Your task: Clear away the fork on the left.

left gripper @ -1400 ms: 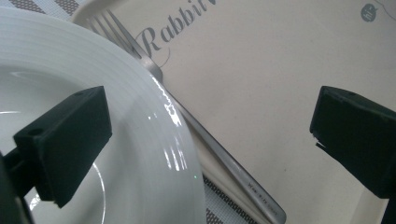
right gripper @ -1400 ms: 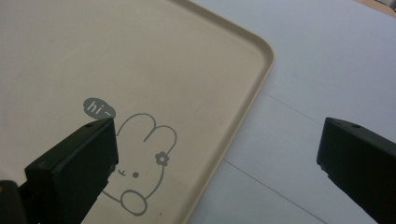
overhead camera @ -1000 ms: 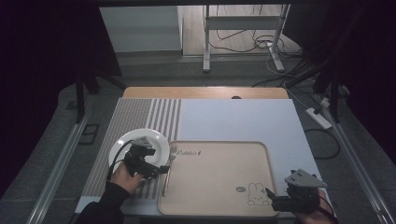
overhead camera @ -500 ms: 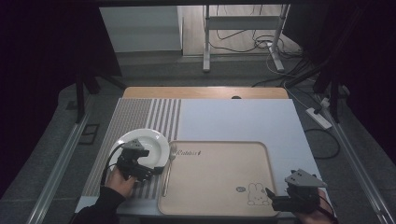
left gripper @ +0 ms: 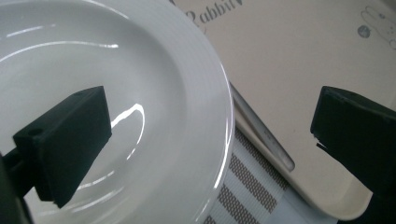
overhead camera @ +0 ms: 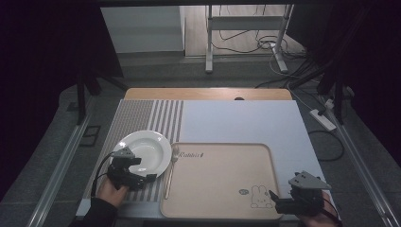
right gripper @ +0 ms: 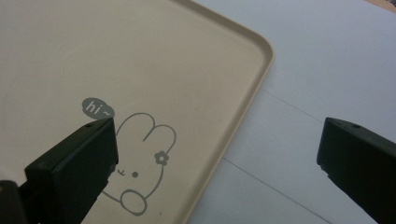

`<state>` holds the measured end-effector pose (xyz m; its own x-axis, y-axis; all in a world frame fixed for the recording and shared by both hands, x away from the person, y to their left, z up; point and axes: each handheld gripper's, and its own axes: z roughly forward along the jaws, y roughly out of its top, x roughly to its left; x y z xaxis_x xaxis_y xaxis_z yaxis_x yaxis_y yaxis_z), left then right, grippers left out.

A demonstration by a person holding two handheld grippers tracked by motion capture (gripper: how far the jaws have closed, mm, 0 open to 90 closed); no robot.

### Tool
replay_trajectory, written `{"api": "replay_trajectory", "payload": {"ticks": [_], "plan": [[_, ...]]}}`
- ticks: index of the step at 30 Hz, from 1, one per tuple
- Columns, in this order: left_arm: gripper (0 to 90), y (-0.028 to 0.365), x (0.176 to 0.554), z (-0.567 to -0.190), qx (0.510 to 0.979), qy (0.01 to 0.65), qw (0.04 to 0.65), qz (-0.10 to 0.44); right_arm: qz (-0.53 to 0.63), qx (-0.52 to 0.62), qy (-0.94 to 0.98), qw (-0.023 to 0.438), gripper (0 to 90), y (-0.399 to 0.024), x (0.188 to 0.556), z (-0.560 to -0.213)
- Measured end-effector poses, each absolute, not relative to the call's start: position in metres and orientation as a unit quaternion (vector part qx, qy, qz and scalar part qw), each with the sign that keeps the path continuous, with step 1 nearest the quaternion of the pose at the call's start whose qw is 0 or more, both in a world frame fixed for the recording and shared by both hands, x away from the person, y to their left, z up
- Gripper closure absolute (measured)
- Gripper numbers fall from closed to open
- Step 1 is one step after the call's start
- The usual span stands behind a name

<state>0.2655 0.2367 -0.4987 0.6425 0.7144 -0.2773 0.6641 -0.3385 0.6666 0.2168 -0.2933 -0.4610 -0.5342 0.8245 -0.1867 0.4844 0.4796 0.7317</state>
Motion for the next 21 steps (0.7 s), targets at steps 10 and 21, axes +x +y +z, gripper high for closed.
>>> {"api": "replay_trajectory", "payload": {"ticks": [10, 21], "plan": [[0.0, 0.247, 0.253, -0.500, 0.813, 0.433, 0.388, 0.036, 0.315, 0.402, 0.816, 0.269, 0.0, -0.293, 0.217, -0.461], [0.0, 0.259, 0.239, -0.495, 0.800, 0.443, 0.400, 0.059, 0.316, 0.404, 0.815, 0.269, 0.0, -0.293, 0.217, -0.461]]}}
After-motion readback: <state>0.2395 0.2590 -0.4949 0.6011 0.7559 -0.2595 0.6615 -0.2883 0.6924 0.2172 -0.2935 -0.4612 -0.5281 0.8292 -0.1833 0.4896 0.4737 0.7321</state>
